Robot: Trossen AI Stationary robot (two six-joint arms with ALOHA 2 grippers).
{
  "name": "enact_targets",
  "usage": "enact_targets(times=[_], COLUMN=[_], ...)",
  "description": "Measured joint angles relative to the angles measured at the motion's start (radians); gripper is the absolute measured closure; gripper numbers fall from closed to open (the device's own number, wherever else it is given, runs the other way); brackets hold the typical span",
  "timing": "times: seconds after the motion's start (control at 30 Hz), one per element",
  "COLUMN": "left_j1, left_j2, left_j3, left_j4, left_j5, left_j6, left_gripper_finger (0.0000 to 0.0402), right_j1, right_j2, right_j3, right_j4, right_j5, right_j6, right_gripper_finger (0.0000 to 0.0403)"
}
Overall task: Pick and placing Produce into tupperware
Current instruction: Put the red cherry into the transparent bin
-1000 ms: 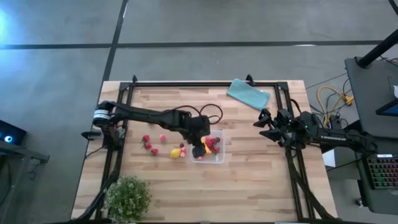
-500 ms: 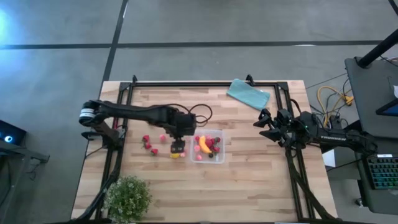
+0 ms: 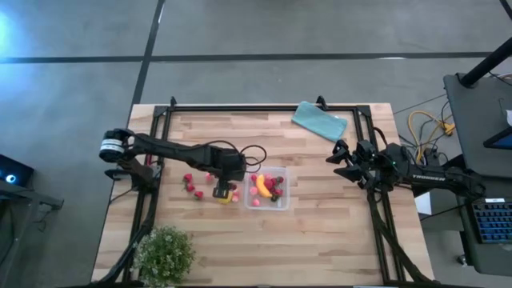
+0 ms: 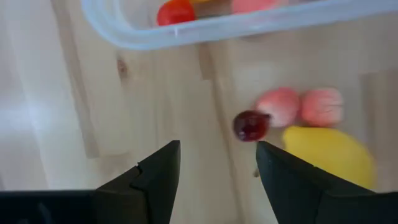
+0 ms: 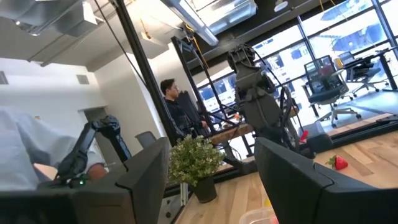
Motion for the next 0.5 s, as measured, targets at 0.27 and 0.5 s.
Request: enact_targets(times=[0.27, 0.5], left_j1=[0.004, 0.004], left_j2=[-0.001, 0.007], left_j3=[-0.037, -0.046], left_j4=[0.072, 0.075], left_j5=[0.045, 0.1], left_j6=[0.018, 0.018], left_gripper_finger=[0.0206, 0.0206], right_j1=[0.0, 0.0], right_j2=[0.0, 0.0], right_j3=[0.0, 0.0], right_j4=[0.0, 0.0], right_j5=[0.0, 0.0], right_j6=[0.0, 0.0], right_gripper_finger=[0.0174, 0.0174])
